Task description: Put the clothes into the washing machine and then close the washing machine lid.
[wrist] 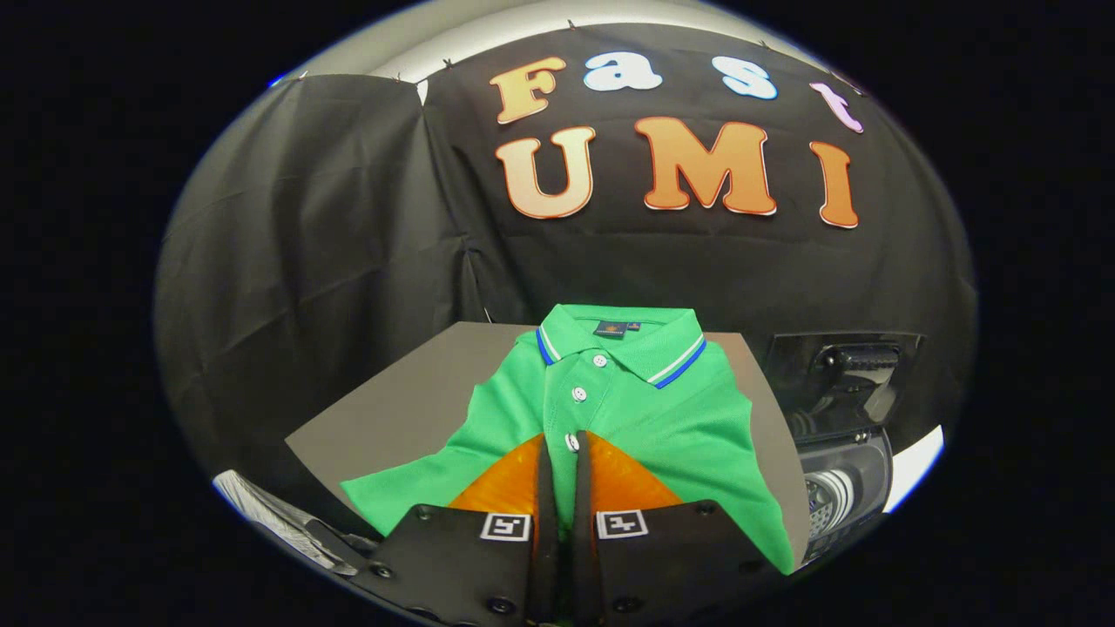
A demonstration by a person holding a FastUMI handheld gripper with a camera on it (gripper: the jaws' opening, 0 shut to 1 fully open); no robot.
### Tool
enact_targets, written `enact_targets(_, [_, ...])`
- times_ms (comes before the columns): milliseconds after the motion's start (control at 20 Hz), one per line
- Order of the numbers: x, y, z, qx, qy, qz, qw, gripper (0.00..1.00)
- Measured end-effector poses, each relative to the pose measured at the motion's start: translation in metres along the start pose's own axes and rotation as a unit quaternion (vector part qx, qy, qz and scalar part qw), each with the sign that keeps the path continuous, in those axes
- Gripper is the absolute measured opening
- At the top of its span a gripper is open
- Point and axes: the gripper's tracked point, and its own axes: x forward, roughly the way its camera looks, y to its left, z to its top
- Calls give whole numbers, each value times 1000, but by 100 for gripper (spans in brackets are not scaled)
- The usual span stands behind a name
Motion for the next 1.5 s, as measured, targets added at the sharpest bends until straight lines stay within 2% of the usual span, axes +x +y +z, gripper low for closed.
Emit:
enact_targets(150, [-22,1,36,-9,-72,2,997,14])
enact_targets(400, [-70,-7,116,-14,-174,3,985,14])
enact_targets(600, [-97,-40,167,0,-215,2,977,13])
enact_targets(800, [-125,-101,198,-2,-240,3,971,13])
enact_targets(1250, [-159,-270,215,0,-254,-6,967,13])
enact_targets(1500, [-151,-332,198,-8,-235,-10,972,13])
